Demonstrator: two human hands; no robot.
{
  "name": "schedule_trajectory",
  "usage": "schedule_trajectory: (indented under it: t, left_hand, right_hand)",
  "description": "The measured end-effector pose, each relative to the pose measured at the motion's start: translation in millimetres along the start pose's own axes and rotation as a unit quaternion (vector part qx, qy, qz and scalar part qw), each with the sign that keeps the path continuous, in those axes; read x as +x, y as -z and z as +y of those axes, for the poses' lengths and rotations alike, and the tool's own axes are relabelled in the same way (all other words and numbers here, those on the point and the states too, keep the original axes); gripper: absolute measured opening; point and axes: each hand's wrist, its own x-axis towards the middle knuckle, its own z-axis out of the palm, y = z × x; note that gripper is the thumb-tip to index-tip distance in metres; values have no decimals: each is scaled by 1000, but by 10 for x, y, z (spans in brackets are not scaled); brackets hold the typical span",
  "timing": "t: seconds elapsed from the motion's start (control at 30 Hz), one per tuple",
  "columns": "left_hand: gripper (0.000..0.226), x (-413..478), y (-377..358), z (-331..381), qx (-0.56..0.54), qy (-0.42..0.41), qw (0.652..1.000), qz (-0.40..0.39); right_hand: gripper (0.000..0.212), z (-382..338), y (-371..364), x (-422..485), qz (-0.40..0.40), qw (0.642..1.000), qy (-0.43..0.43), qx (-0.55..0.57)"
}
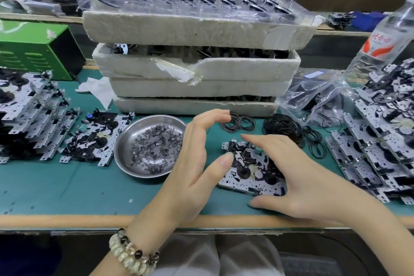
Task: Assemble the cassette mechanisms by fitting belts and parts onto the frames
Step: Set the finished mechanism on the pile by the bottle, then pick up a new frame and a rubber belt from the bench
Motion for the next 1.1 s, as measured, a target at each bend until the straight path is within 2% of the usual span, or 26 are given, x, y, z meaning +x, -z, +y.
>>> schedule_trajectory:
  t: [0.33, 0.4, 0.47, 0.63, 0.77, 0.83, 0.97, 1.1]
  left_hand:
    - [51, -26, 7, -75, -2, -6, 1000, 5]
    - [51, -32, 13, -98, -2, -10, 1000, 5]
    - [51, -14, 16, -124, -8, -17, 1000, 7]
    - [54, -14, 15, -113, 6, -16, 1000, -2]
    - [52, 42, -50, 21, 76, -37, 996, -20]
    - [52, 102, -131, 113, 71, -38, 997, -14]
    - [49, 253, -528, 341, 1, -44, 999, -8]
    - [46, 483, -975, 535, -38, -42, 998, -13]
  right_hand:
    - [98, -74, -30, 52, 57, 998, -20, 10]
    - [93, -105, -3, -3, 99, 995, -7, -11]
    - [90, -120, 97, -80, 176, 984, -6, -26]
    - [82, -27, 642, -317, 392, 917, -24, -65]
    - [82, 225, 1121, -597, 504, 857, -102, -30]
    - [79, 407, 1303, -720, 551, 824, -130, -13]
    - [80, 798, 1591, -946, 598, 774, -206, -5]
    - [84, 1140, 1728, -1068, 550, 777, -306, -16]
